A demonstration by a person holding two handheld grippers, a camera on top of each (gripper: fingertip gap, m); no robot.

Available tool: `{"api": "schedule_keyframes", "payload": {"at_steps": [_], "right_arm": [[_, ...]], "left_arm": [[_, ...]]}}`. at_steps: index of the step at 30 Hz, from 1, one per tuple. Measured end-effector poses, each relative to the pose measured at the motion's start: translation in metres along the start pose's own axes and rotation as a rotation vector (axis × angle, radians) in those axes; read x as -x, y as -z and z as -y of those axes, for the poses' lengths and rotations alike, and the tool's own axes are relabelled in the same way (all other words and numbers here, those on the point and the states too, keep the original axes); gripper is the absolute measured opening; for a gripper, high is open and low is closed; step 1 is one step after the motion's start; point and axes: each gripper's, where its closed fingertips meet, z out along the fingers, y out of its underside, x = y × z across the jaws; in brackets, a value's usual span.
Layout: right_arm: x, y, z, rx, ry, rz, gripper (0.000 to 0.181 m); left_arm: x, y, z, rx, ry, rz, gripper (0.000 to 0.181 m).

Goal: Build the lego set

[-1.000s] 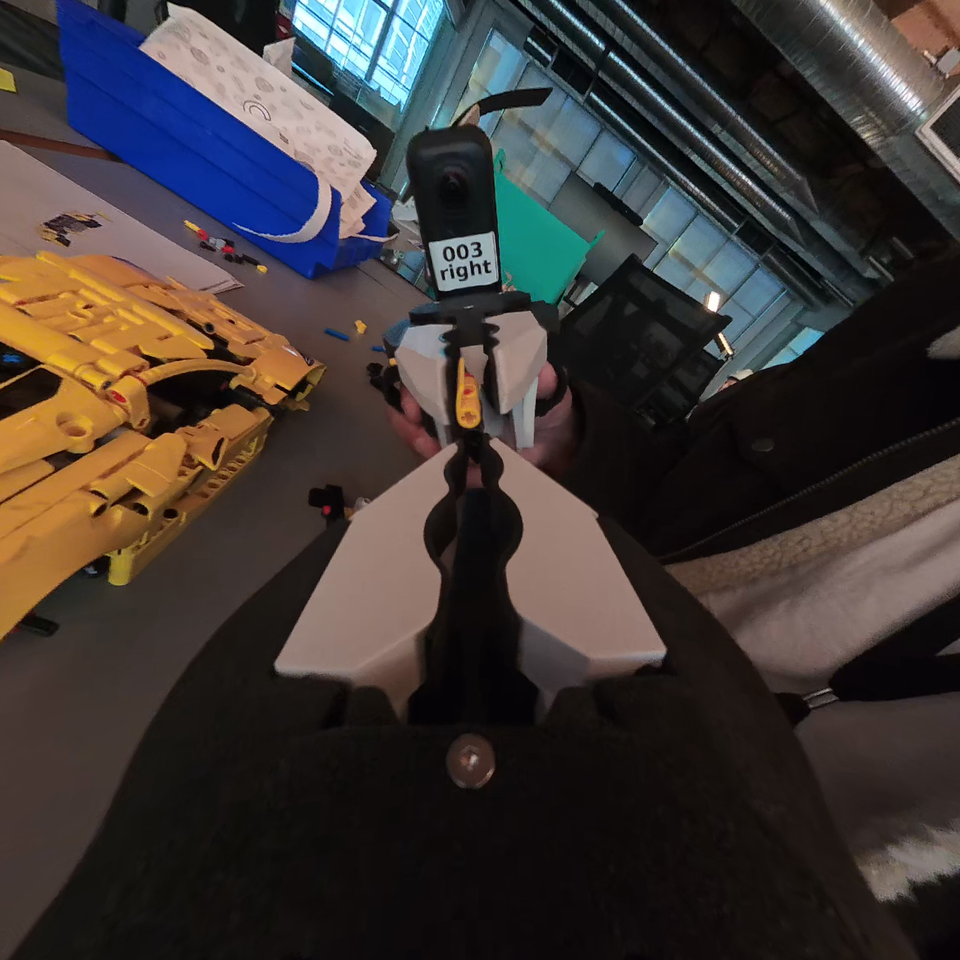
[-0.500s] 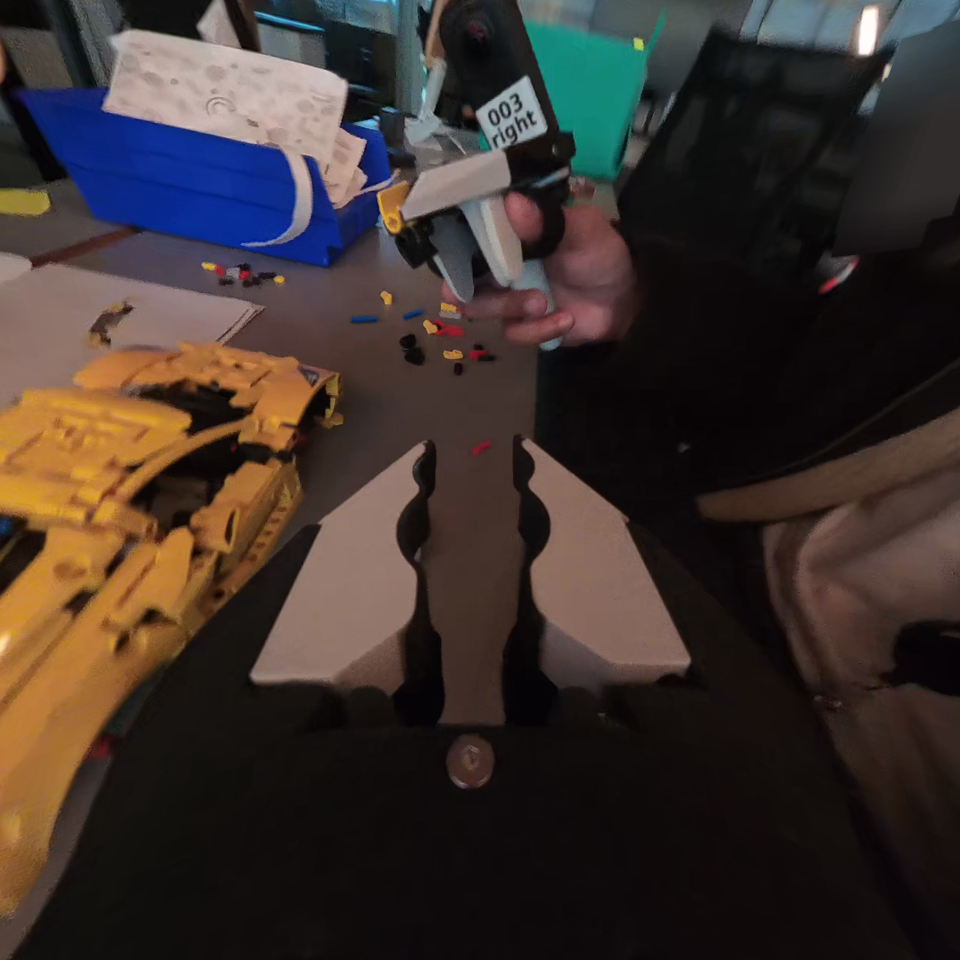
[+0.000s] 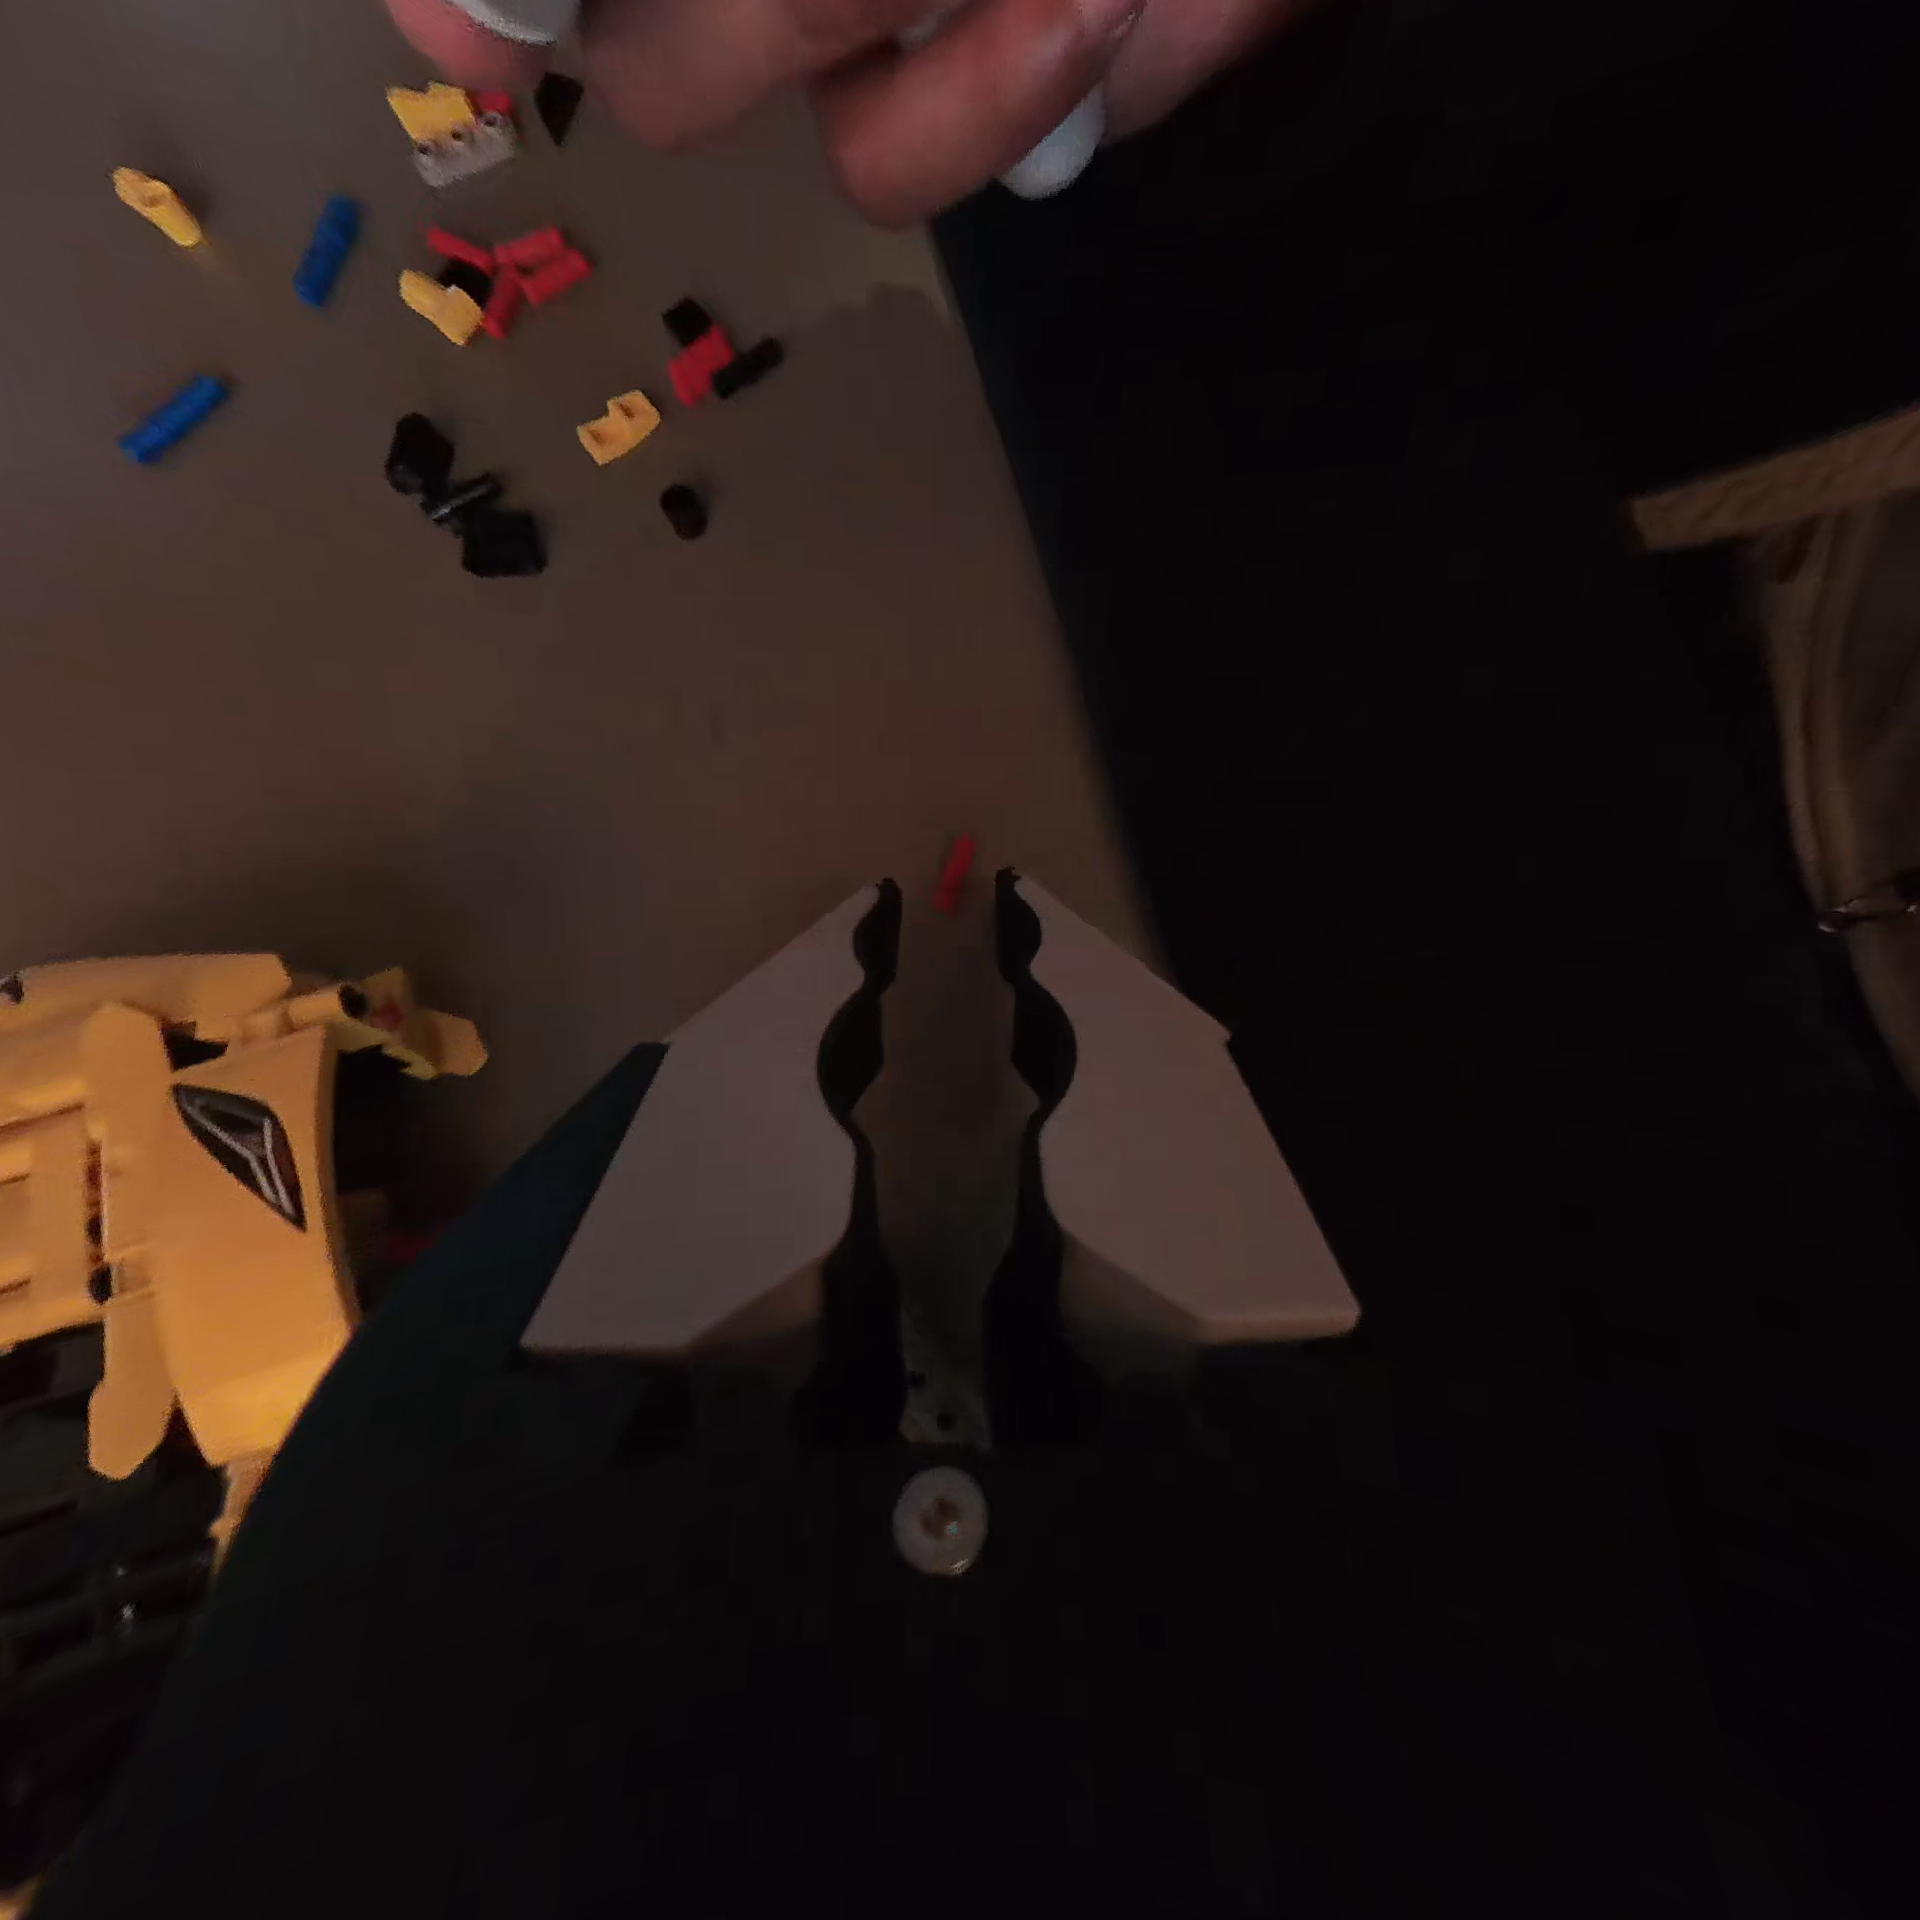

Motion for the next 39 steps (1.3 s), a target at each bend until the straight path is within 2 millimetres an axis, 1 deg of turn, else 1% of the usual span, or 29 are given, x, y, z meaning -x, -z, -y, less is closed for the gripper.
{"api": "schedule_keyframes", "payload": {"at_steps": [4,6,7,10,11,13,14,15,17,18,19,20,22,23,25,29,32,36,39], "right_arm": [[-0.003,0.001,0.001,-0.012,-0.043,0.012,0.005],[-0.003,0.001,0.0,-0.005,-0.036,0.008,0.005],[-0.003,0.0,-0.001,0.003,-0.033,0.005,0.005],[-0.003,-0.003,-0.005,0.027,-0.021,-0.002,0.005],[-0.004,-0.004,-0.006,0.033,-0.013,-0.01,0.005],[-0.006,-0.004,-0.007,0.042,0.005,-0.033,0.005],[-0.01,-0.003,-0.008,0.047,0.018,-0.058,0.005],[-0.013,-0.003,-0.01,0.06,0.031,-0.084,0.005],[-0.011,-0.007,-0.018,0.106,0.037,-0.078,0.005],[-0.009,-0.011,-0.025,0.146,0.036,-0.066,0.005],[-0.007,-0.016,-0.035,0.195,0.046,-0.059,0.005],[0.0,-0.021,-0.039,0.215,0.064,-0.033,0.005],[0.013,-0.029,-0.038,0.202,0.125,0.006,0.005],[0.015,-0.031,-0.041,0.218,0.142,0.01,0.005],[0.019,-0.032,-0.046,0.241,0.103,0.042,0.006],[0.022,-0.031,-0.05,0.268,0.077,0.072,0.006],[0.026,-0.032,-0.057,0.305,0.09,0.097,0.006],[0.027,-0.029,-0.053,0.295,0.08,0.105,0.006],[0.029,-0.032,-0.061,0.337,0.102,0.109,0.006]], "left_arm": [[0.001,-0.007,-0.001,0.009,0.005,-0.022,0.017],[-0.003,-0.009,0.0,-0.008,0.0,-0.037,0.006],[-0.004,-0.01,0.001,-0.013,-0.009,-0.033,0.004],[-0.004,-0.012,0.003,-0.011,-0.013,-0.009,0.004],[-0.002,-0.012,0.003,-0.007,0.0,0.004,0.003],[0.011,-0.006,0.006,-0.042,0.042,0.089,0.004],[0.019,0.004,0.014,-0.123,0.087,0.135,0.003],[0.026,0.02,0.026,-0.245,0.152,0.169,0.003],[0.038,0.064,0.05,-0.54,0.302,0.21,0.003],[0.04,0.085,0.058,-0.679,0.375,0.193,0.003],[0.039,0.1,0.062,-0.783,0.434,0.156,0.003],[0.037,0.106,0.062,-0.842,0.468,0.115,0.003],[0.031,0.106,0.059,-0.875,0.508,0.041,0.003],[0.029,0.107,0.061,-0.902,0.527,-0.001,0.003],[0.028,0.112,0.064,-0.938,0.545,-0.055,0.003],[0.015,0.106,0.068,-0.918,0.521,-0.139,0.003],[0.012,0.105,0.068,-0.901,0.512,-0.151,0.003],[0.015,0.109,0.065,-0.901,0.511,-0.133,0.003],[0.014,0.105,0.062,-0.867,0.505,-0.128,0.003]]}}
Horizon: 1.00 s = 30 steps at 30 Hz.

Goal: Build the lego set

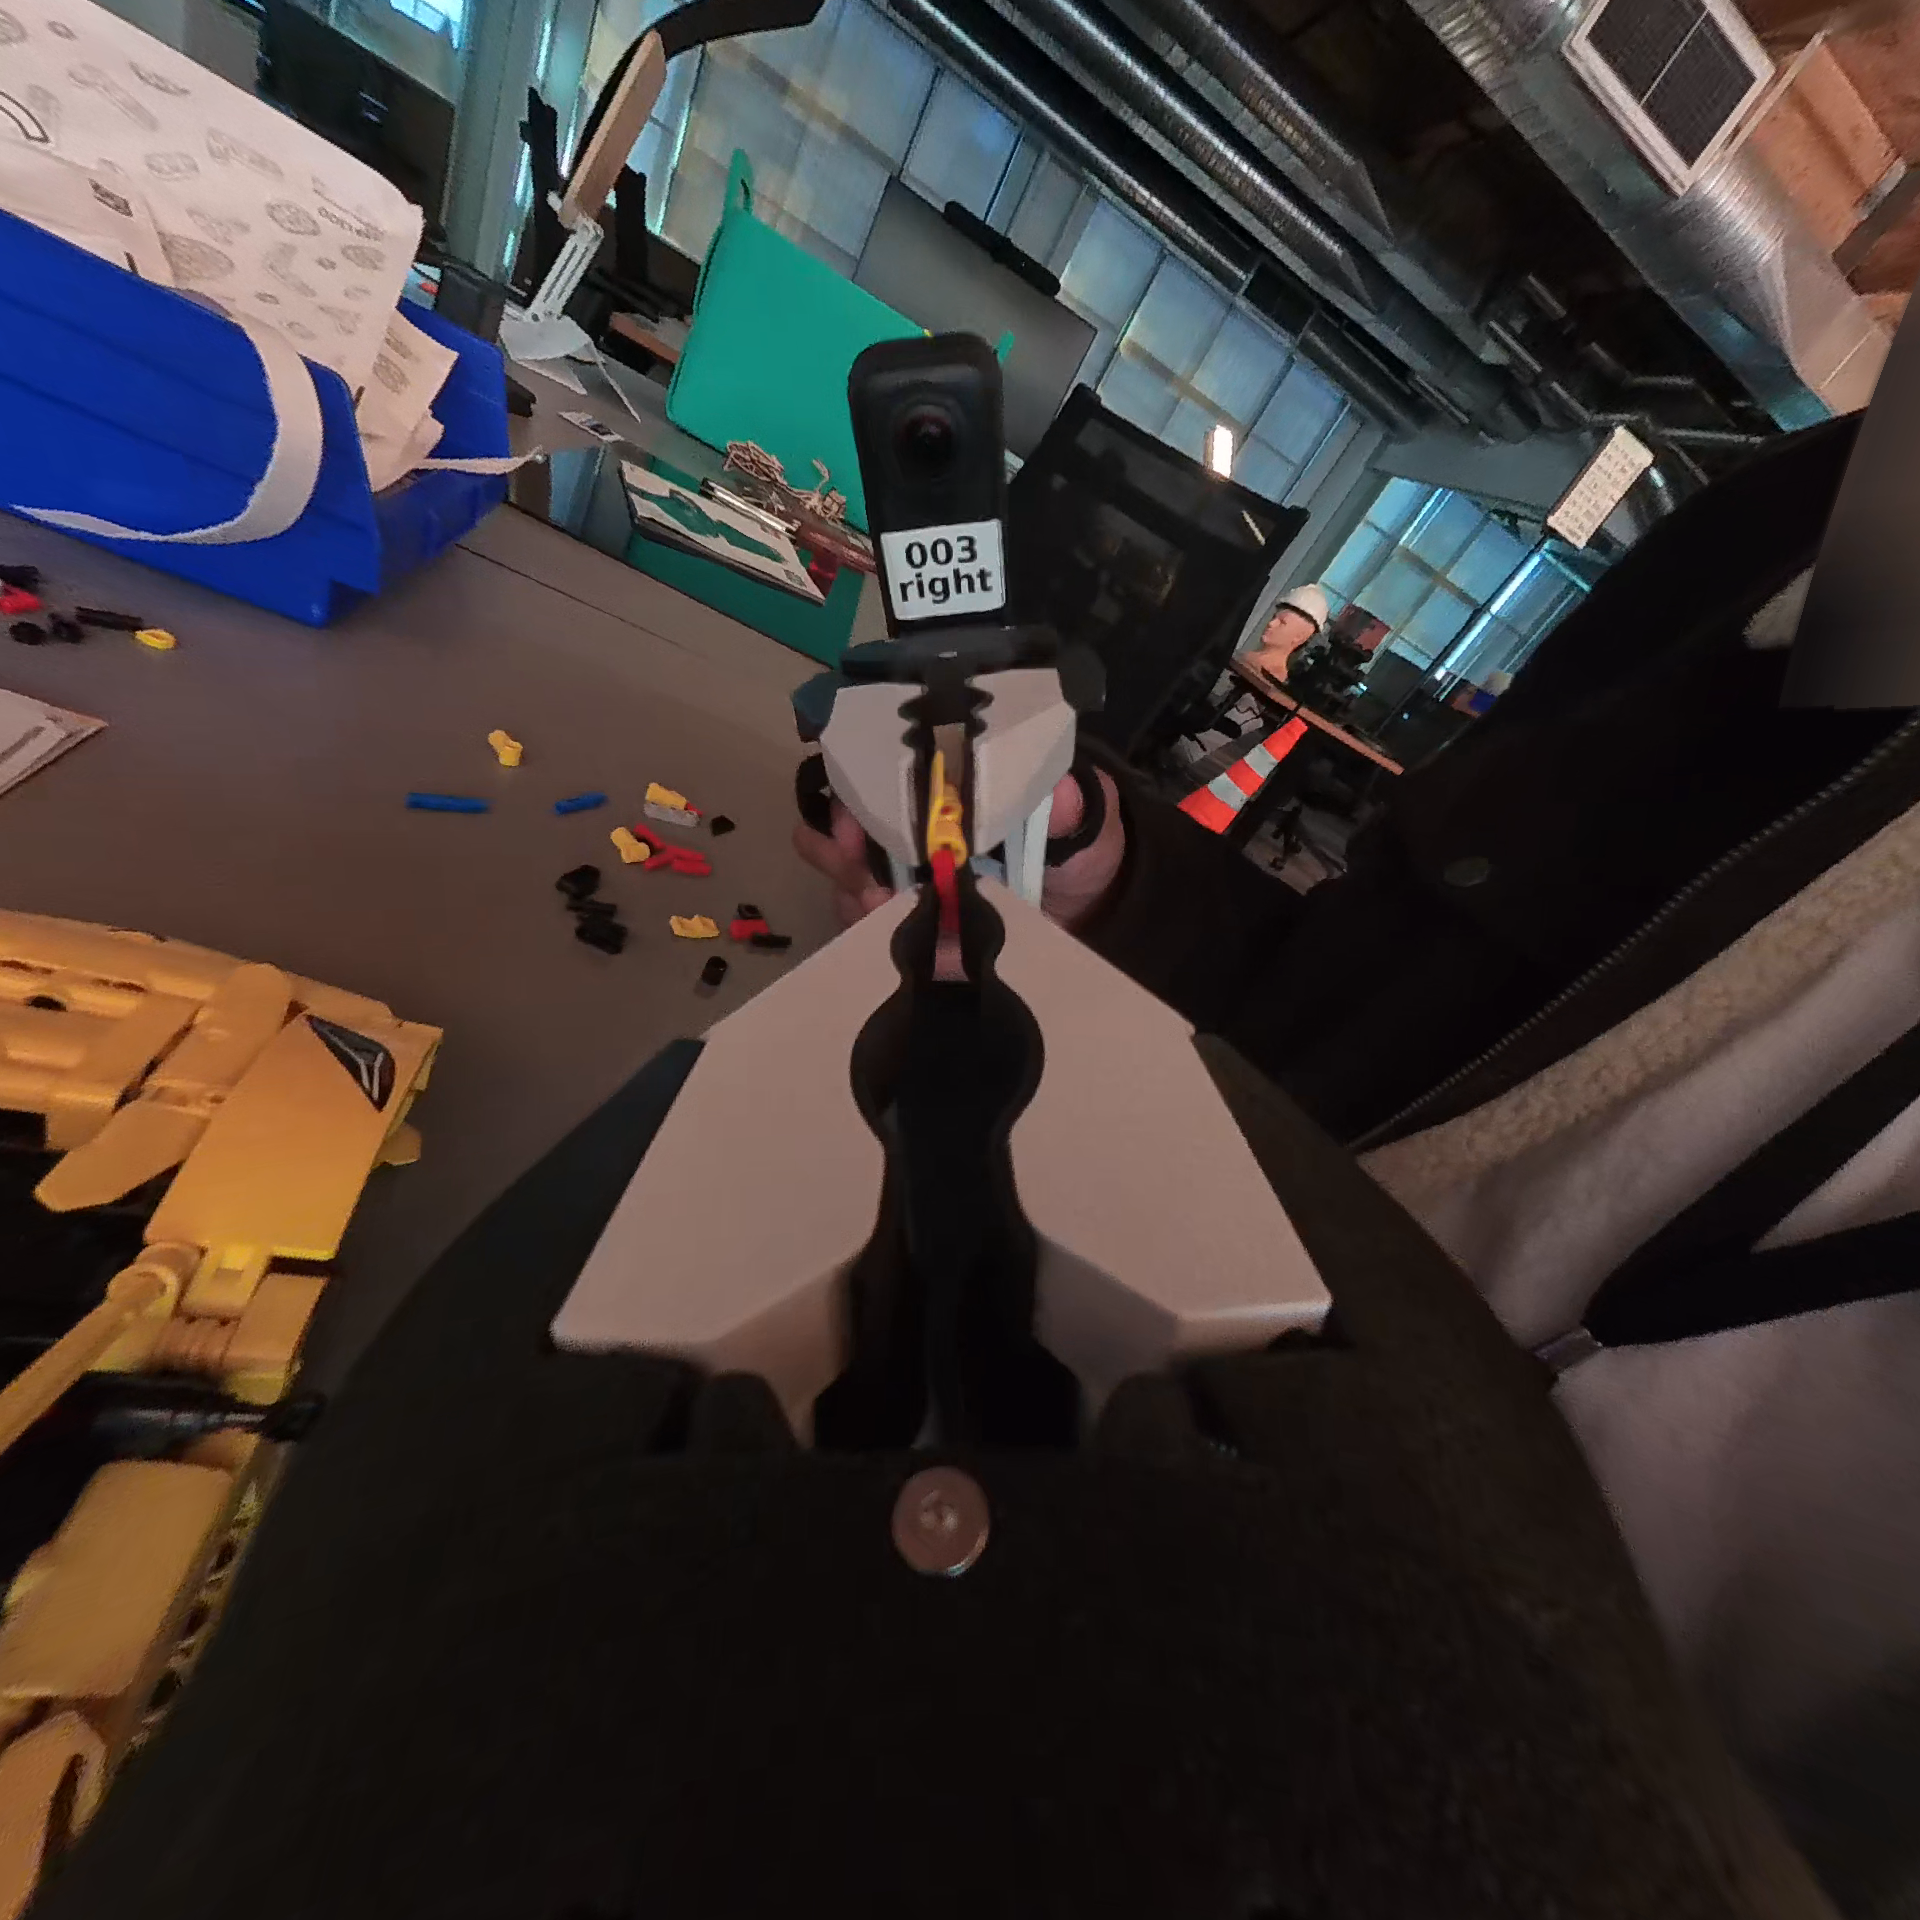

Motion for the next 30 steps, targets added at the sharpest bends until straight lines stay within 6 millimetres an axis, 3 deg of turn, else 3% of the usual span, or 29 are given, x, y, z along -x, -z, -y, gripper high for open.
{"api": "schedule_keyframes", "payload": {"at_steps": [7,16,22,24,27,30], "right_arm": [[0.001,-0.002,-0.008,0.051,-0.015,0.018,0.006],[0.029,-0.004,-0.047,0.3,-0.163,0.256,0.006],[0.027,-0.004,-0.061,0.379,-0.16,0.241,0.006],[0.022,-0.004,-0.048,0.293,-0.149,0.214,0.006],[0.015,0.004,0.006,-0.025,-0.133,0.169,0.006],[0.004,0.007,0.038,-0.294,-0.115,0.063,0.005]], "left_arm": [[-0.002,0.0,-0.01,0.054,-0.003,-0.025,0.003],[-0.034,0.001,-0.045,0.271,-0.067,-0.206,0.002],[-0.032,0.001,-0.059,0.357,-0.166,-0.165,0.002],[-0.026,0.001,-0.043,0.275,-0.163,-0.117,0.003],[-0.012,0.008,0.008,-0.009,-0.093,-0.035,0.003],[-0.007,0.022,0.048,-0.29,0.015,-0.016,0.003]]}}
